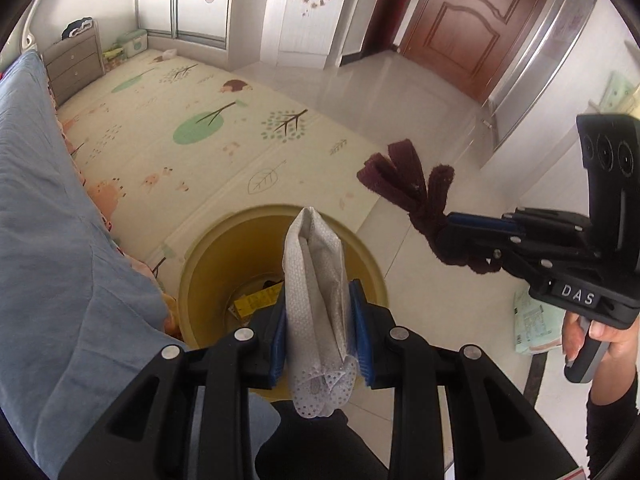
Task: Collect trash
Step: 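Carry the cloth and strap over the yellow bin and open both grippers, then return both open grippers to the items on the bed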
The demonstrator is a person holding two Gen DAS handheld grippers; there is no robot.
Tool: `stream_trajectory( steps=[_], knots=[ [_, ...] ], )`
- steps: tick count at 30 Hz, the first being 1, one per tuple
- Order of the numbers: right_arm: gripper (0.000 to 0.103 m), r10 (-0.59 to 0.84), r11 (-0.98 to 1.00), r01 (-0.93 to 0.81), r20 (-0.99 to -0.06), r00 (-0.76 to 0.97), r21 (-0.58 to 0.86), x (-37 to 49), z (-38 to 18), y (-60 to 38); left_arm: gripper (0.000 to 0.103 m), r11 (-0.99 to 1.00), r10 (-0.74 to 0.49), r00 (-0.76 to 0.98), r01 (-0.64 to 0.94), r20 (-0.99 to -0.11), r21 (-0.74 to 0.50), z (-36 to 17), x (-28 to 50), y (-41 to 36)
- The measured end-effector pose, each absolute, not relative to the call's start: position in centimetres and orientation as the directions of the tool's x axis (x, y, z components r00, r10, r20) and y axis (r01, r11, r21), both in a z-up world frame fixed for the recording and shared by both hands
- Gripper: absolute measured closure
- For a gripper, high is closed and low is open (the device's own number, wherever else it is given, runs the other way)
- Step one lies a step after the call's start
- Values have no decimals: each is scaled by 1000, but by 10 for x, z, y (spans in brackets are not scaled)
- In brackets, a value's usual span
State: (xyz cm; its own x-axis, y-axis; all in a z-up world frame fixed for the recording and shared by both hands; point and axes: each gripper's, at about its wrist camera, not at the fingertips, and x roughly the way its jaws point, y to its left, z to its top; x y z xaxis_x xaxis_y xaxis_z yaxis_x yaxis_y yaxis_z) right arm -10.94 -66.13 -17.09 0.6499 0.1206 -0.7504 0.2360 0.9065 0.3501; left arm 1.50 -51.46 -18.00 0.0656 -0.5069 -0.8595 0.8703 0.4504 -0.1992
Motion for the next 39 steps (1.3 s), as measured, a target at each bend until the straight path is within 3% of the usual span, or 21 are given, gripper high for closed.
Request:
stream_trajectory(
  steps=[6, 7, 9, 10, 11, 39],
  knots=[
    [89, 136, 905, 237, -770, 623, 352, -101, -186, -667, 74, 446, -477, 71, 878, -876, -172, -188, 15, -521],
    [86, 142, 908, 229, -771, 620, 352, -99, -189, -667, 67, 451, -468, 75, 877, -881, -164, -189, 15, -521],
    [79, 141, 914, 222, -778, 612, 340, -95, -194, -669, 27, 460, -456, 80, 874, -886, -157, -189, 15, -524],
    [69, 130, 915, 231, -783, 609, 332, -93, -196, -670, 21, 469, -457, 98, 871, -884, -145, -187, 16, -523],
    [68, 129, 913, 239, -788, 602, 332, -92, -197, -670, 18, 474, -461, 113, 870, -880, -136, -186, 15, -521],
    [68, 43, 954, 212, -799, 600, 211, -102, -156, -635, 17, 450, -520, 154, 885, -840, -116, -158, 9, -500]
  ],
)
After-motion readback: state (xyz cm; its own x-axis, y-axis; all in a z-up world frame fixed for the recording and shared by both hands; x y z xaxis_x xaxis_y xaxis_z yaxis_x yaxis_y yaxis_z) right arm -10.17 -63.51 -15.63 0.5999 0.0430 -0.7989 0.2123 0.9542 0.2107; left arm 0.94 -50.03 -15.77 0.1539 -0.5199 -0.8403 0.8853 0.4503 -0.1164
